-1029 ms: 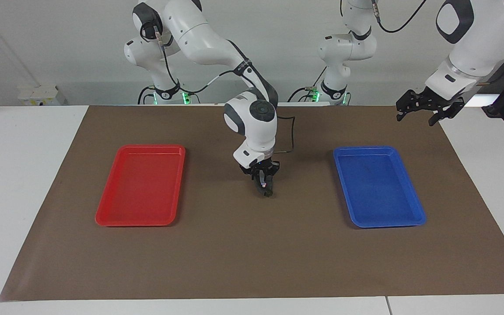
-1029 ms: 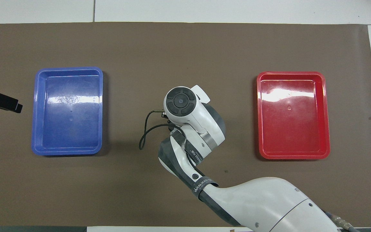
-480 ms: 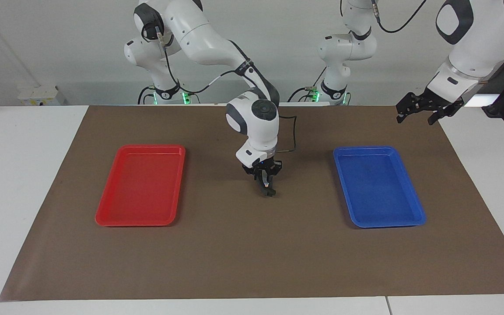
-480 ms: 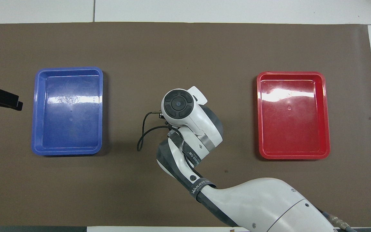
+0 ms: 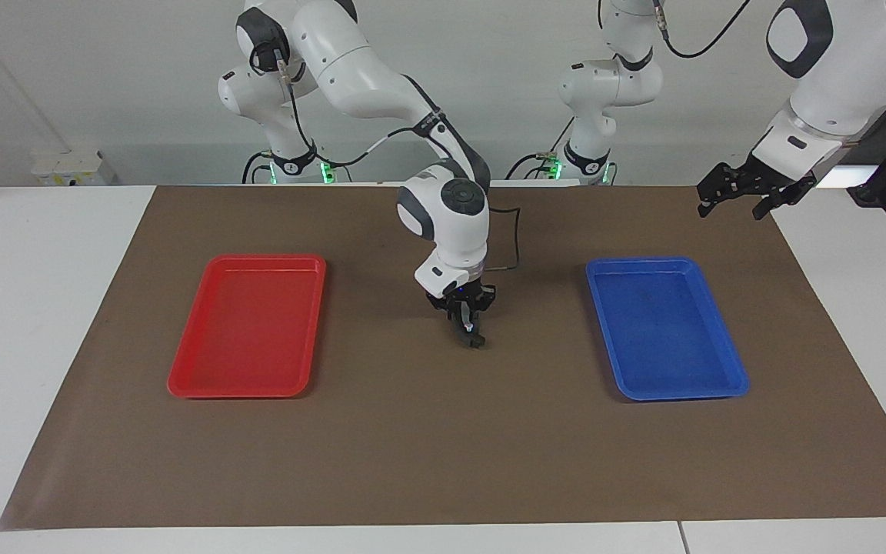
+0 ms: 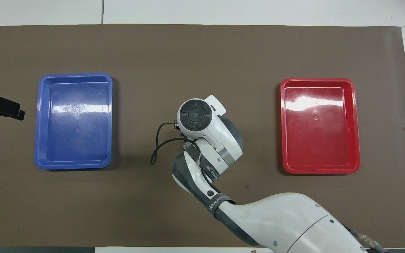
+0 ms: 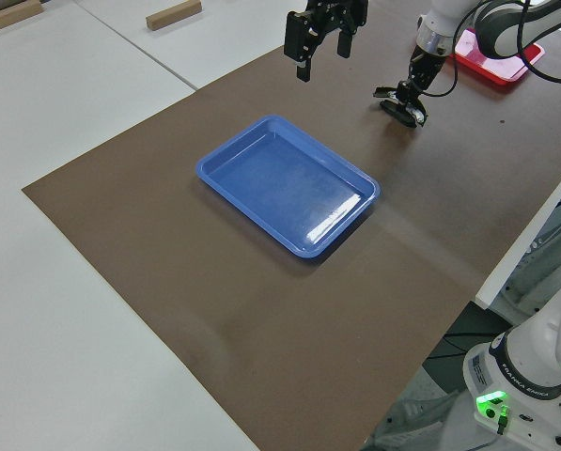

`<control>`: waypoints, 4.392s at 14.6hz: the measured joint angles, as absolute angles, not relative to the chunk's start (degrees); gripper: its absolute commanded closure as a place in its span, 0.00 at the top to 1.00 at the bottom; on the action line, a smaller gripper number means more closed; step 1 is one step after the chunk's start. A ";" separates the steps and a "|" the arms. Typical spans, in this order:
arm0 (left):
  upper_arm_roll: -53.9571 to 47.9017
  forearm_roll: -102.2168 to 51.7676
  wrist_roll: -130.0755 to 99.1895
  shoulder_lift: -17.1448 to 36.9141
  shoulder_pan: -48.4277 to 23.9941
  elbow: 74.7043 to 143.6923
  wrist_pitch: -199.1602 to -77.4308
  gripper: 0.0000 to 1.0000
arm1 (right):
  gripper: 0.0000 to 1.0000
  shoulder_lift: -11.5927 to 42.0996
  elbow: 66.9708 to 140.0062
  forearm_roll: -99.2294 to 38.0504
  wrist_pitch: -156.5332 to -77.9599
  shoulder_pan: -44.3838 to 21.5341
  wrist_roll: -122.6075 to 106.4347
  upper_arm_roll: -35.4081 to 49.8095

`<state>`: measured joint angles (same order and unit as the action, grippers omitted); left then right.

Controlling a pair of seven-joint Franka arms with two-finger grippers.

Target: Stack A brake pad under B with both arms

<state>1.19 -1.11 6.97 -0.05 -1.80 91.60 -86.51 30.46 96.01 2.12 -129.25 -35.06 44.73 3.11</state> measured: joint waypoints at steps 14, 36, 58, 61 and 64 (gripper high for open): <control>1.19 -1.11 6.90 -0.05 -1.80 91.60 -86.51 1.00 | 1.00 26.41 95.63 2.20 -125.40 -34.52 43.88 2.39; 1.19 -1.10 6.88 -0.05 -1.80 91.60 -86.52 1.00 | 1.00 -3.56 93.09 5.54 -90.24 0.67 8.69 1.56; 1.19 -1.10 6.87 -0.07 -1.80 91.60 -86.52 1.00 | 1.00 -2.30 89.87 1.66 -84.72 -2.89 7.32 -3.23; 1.19 -1.10 6.87 -0.07 -1.80 91.60 -86.52 1.00 | 1.00 -2.01 89.85 1.65 -84.70 -2.90 7.32 -3.14; 1.19 -1.10 6.87 -0.07 -1.80 91.60 -86.52 1.00 | 1.00 -1.82 89.85 1.64 -84.34 -2.90 7.22 -3.08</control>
<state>1.19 -1.10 6.87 -0.07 -1.80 91.60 -86.52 -1.82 89.85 1.64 -84.34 -2.90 7.22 -3.08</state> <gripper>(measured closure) 0.000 0.000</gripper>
